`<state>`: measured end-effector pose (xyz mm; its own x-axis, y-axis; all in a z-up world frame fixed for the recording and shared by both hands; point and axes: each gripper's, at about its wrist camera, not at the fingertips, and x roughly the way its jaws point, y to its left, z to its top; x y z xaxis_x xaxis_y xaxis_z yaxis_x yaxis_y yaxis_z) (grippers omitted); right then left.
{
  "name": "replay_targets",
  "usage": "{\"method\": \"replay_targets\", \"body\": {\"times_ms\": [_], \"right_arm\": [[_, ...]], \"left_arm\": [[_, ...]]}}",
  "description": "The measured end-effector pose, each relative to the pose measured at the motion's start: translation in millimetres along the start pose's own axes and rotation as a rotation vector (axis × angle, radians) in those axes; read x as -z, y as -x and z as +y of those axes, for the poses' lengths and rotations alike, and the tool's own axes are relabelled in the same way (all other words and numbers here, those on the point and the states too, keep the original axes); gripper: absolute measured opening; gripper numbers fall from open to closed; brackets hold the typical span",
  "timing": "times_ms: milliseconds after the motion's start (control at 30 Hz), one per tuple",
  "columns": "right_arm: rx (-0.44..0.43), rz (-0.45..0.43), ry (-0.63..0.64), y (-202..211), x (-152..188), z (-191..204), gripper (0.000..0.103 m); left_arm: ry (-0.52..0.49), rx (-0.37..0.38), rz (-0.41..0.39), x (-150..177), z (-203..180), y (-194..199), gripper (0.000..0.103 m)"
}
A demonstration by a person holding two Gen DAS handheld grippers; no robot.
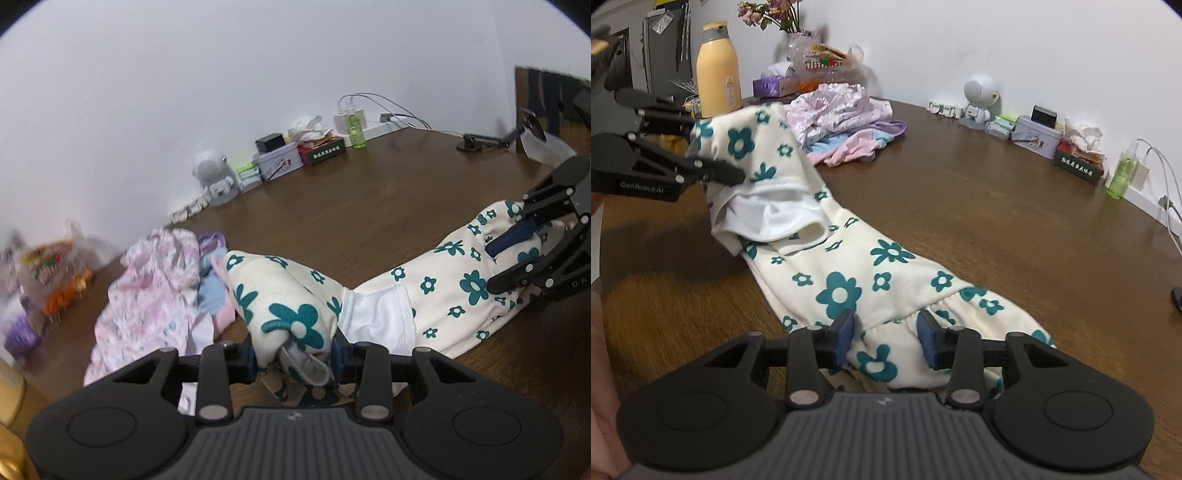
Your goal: Fold clothes
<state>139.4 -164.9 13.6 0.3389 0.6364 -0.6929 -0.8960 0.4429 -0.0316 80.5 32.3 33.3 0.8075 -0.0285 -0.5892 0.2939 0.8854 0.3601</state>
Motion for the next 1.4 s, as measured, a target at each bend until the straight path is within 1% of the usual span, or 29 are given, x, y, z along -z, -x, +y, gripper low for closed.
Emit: {"method": "replay_targets", "body": {"times_ms": [233, 333, 467, 567, 633, 700, 733, 933, 1033, 1167, 1200, 1300, 1400], "right_arm": [[-0.012, 0.009, 0.0, 0.1, 2.7, 2.7, 0.04], [-0.015, 0.005, 0.002, 1.9, 4.2, 3.1, 0.04], [-0.025, -0.006, -0.012, 3.4, 6.2, 2.3, 0.04], [-0.032, -0.011, -0.019, 4.3, 7.5, 2.0, 0.04], [-0.035, -0.015, -0.02, 4.7, 8.2, 2.0, 0.04], [-0.04, -0.019, -0.028, 4.6, 8.6, 0.4, 0.04], [-0.045, -0.023, -0.034, 4.9, 9.2, -0.7, 0.04], [-0.079, -0.049, -0.077, 7.1, 13.9, -9.7, 0.04], [-0.102, -0.069, -0.1, 9.8, 15.9, -16.4, 0.04], [-0.119, -0.109, -0.149, 22.3, 20.4, -30.7, 0.039], [-0.118, -0.122, -0.157, 26.5, 21.0, -34.1, 0.039], [-0.122, -0.163, -0.159, 33.6, 14.1, -35.9, 0.04], [-0.126, -0.203, -0.161, 40.7, 7.1, -37.7, 0.04]], "left_arm": [[-0.157, -0.044, -0.011, -11.3, -21.7, -1.6, 0.035], [-0.208, -0.061, -0.024, -15.5, -30.6, 0.3, 0.035], [-0.302, -0.093, -0.059, -20.7, -51.1, 4.6, 0.035], [-0.379, -0.098, -0.103, -27.1, -71.1, 10.7, 0.035], [-0.406, -0.088, -0.139, -33.5, -83.8, 15.7, 0.035], [-0.445, -0.074, -0.155, -37.0, -96.9, 16.3, 0.035], [-0.476, -0.066, -0.155, -37.3, -106.2, 13.6, 0.035], [-0.66, -0.085, -0.129, -21.1, -151.2, -10.9, 0.035], [-0.714, -0.047, -0.112, -14.9, -163.6, -17.7, 0.036], [-0.723, -0.023, -0.097, -15.2, -167.2, -24.9, 0.037], [-0.728, -0.016, -0.091, -15.4, -167.6, -26.8, 0.039], [-0.766, 0.008, -0.076, -11.7, -171.2, -31.7, 0.042], [-0.791, 0.007, -0.076, -8.8, -175.2, -35.3, 0.042]]}}
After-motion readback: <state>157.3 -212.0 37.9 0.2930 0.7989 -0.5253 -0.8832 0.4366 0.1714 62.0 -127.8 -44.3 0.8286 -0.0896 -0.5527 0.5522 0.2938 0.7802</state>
